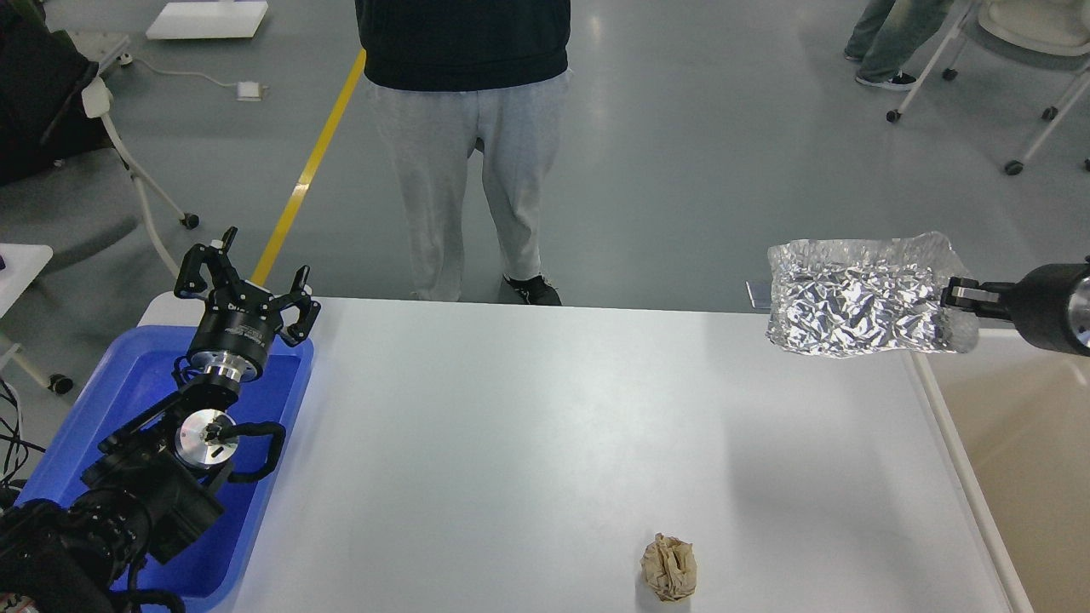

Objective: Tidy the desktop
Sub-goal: 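Lift the foil with the right gripper and carry it toward the white bin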

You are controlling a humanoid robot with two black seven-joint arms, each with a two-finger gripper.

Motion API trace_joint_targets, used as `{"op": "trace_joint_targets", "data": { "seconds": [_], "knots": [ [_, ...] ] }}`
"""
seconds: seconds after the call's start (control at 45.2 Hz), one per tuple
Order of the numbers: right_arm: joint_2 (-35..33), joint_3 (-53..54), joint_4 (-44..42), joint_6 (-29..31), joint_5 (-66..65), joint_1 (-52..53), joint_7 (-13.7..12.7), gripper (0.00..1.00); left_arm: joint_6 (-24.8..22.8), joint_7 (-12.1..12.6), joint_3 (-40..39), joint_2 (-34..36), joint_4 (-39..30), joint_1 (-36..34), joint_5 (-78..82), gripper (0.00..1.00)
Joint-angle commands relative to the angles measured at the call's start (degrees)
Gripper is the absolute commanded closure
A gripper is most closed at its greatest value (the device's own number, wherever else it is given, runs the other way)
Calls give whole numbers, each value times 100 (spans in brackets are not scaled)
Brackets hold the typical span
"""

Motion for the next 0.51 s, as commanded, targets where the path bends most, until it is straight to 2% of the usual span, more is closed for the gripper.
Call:
{"op": "trace_joint_targets", "data": {
  "seconds": [0.0,0.221,0.487],
  "knots": [
    [-466,52,202,459,0,542,9,100,0,0,8,0,0,1,0,0],
    [-915,87,405,520,0,578,26,100,0,0,8,0,0,1,0,0],
    [-1012,78,194,345,219,508,53,100,0,0,-1,0,0,1,0,0]
  ]
}}
